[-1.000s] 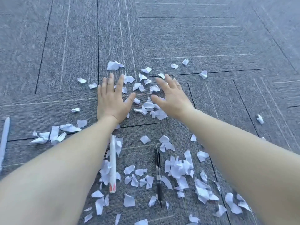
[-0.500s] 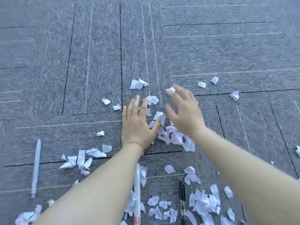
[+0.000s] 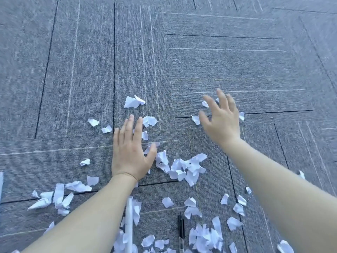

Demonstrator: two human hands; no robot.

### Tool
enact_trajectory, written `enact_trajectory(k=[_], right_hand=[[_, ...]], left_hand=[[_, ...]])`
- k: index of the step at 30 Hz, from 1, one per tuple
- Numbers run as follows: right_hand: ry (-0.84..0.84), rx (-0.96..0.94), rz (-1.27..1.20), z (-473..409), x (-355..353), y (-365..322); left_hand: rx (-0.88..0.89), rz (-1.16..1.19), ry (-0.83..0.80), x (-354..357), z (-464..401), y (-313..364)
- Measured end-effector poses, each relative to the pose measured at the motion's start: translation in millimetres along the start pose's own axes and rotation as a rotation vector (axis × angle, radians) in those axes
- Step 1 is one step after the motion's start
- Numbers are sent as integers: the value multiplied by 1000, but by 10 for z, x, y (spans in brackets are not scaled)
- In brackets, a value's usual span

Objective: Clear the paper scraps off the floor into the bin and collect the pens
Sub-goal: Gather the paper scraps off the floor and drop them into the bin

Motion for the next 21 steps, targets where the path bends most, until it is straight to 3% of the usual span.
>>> enact_trajectory(k=[2,4,7,9,11,12,14,17,19,21], right_hand=[[-123,99,36,-344,141,244],[-178,82,-36,-370,237,257],[-161,-77,-182,57,264,-59],[-138,-283,-182,577,197,-351],[-30,-391,-180,894,47,-417],[30,-341,-199,854,-27,-299],[101,-32,-140,568,-92,180],[-33,384,-96,263,10,876],[-49,403,-183,303,81,884],[-31,251,-259,515,130,555]], left_hand=[[0,2,7,-6,-3,15],[4,9,11,-13,-11,28],[5,19,13,-19,0,24],[2,24,15,-17,10,19],[3,22,19,-21,4,15],[4,21,24,-19,-3,12],[9,19,35,-13,-8,11],[9,24,44,-5,6,18],[10,25,51,-11,7,22],[13,30,52,-17,5,28]])
Point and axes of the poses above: each hand's wrist, its own z-axis away from the middle knuckle, its own x-axis out of the palm, y = z × x, the point moved 9 cm from there along -z, towards the middle knuckle, and after that the axes turned 1 degree about -y, right-handed, at the moved point
